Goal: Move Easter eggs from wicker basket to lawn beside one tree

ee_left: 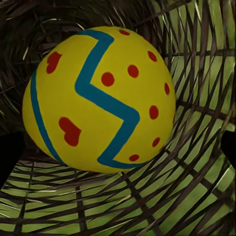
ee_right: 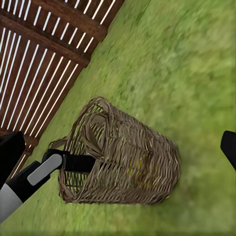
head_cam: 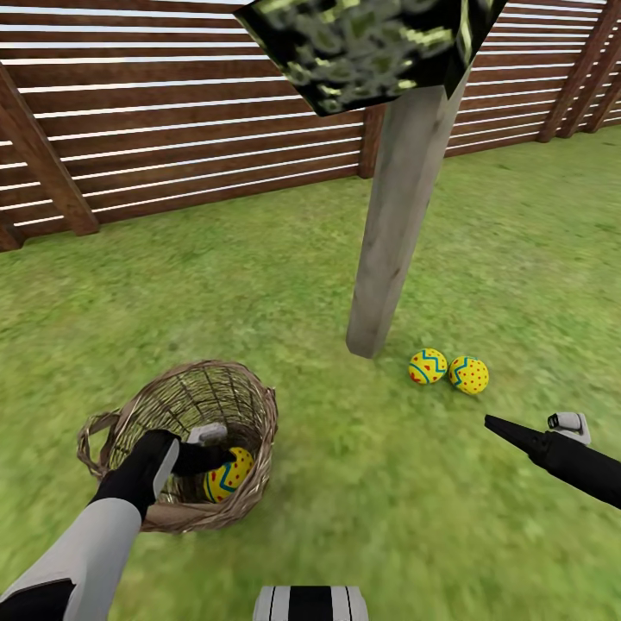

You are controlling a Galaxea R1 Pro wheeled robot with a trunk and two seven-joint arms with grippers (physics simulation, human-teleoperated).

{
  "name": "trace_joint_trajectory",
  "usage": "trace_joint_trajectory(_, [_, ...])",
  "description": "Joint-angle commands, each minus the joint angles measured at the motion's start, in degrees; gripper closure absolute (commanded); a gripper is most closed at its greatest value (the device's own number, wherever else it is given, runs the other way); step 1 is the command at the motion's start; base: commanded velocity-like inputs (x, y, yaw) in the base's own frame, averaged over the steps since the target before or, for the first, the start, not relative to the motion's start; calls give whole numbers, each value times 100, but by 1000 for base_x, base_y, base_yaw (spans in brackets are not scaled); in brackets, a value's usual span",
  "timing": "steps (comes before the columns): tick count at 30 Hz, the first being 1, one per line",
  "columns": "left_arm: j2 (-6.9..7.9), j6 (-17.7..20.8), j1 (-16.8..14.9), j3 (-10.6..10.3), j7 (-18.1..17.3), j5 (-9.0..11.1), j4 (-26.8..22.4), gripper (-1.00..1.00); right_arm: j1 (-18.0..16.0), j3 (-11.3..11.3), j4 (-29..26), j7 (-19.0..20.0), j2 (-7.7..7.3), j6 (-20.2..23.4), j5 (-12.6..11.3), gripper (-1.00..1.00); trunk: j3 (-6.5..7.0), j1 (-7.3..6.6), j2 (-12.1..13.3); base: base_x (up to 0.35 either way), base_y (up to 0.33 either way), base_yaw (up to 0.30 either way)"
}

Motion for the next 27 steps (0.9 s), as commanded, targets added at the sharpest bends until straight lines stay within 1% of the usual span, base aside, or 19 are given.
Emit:
trace_joint_trajectory(1, [1, 25, -2, 20, -35, 52, -5, -100, -4, -6, 0, 28, 0, 19, 17, -100, -4, -1, -2, 0, 0, 0])
trace_joint_trajectory(2, [7, 21, -2, 15, -34, 193, -4, -100, -4, -6, 0, 27, 0, 19, 17, -100, -4, -1, -2, 0, 0, 0])
trace_joint_trajectory(3, [9, 18, -2, 14, -32, 246, -3, -100, -4, -7, 0, 28, 0, 19, 17, -100, -4, -1, -2, 0, 0, 0])
trace_joint_trajectory(8, [14, 8, -2, 10, -20, 373, -3, -100, -4, -11, 0, 29, 0, 19, 17, -100, -4, -1, -2, 0, 0, 0])
trace_joint_trajectory(9, [15, 5, -2, 9, -16, 404, -4, -100, -4, -12, 0, 29, 0, 19, 17, -100, -26, 1, -3, 0, 0, 0])
trace_joint_trajectory(23, [22, 1, -2, 16, -9, 462, -19, -100, -4, -5, 0, 30, 0, 19, 17, -100, -336, 38, -22, 0, 0, 0])
trace_joint_trajectory(27, [20, -76, -2, 16, 4, 464, -12, -100, -4, -5, 0, 30, 0, 19, 17, -100, -425, 48, -27, 0, 0, 0])
